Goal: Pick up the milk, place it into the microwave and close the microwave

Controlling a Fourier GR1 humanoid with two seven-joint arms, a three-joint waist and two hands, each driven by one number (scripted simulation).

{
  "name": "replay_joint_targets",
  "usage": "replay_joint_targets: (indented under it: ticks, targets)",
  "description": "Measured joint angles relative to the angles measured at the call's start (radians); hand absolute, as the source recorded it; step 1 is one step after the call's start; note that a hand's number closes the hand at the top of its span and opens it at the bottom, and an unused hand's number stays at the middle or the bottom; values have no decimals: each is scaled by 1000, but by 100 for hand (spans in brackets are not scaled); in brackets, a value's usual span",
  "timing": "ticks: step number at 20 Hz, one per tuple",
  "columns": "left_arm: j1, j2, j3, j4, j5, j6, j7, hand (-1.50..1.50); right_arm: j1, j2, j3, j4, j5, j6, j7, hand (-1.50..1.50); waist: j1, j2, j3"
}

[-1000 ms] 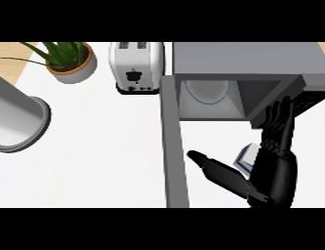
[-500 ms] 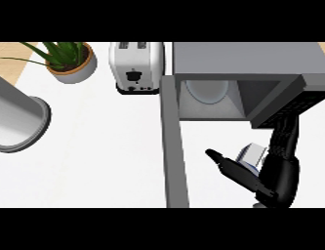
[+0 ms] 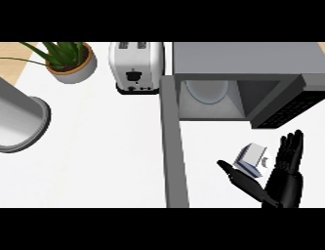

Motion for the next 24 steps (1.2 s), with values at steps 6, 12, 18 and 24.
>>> replay_joint_targets:
  ticks: [6,12,18,24]
  targets:
    - [15,-11,-21,0,-13,-1,-15,-150,52,-1,-43,72,-61,83,-117,-150,-1,0,0]
    - [25,-6,-6,-4,9,-18,-9,-150,21,-21,-84,189,-76,144,-198,-150,1,0,0]
    - [29,4,23,-11,44,-35,1,-150,-81,-18,-151,329,-94,171,-245,-150,2,0,0]
    - [17,-2,34,-23,42,-35,16,-150,-127,-26,-241,491,-125,170,-334,-150,2,1,0]
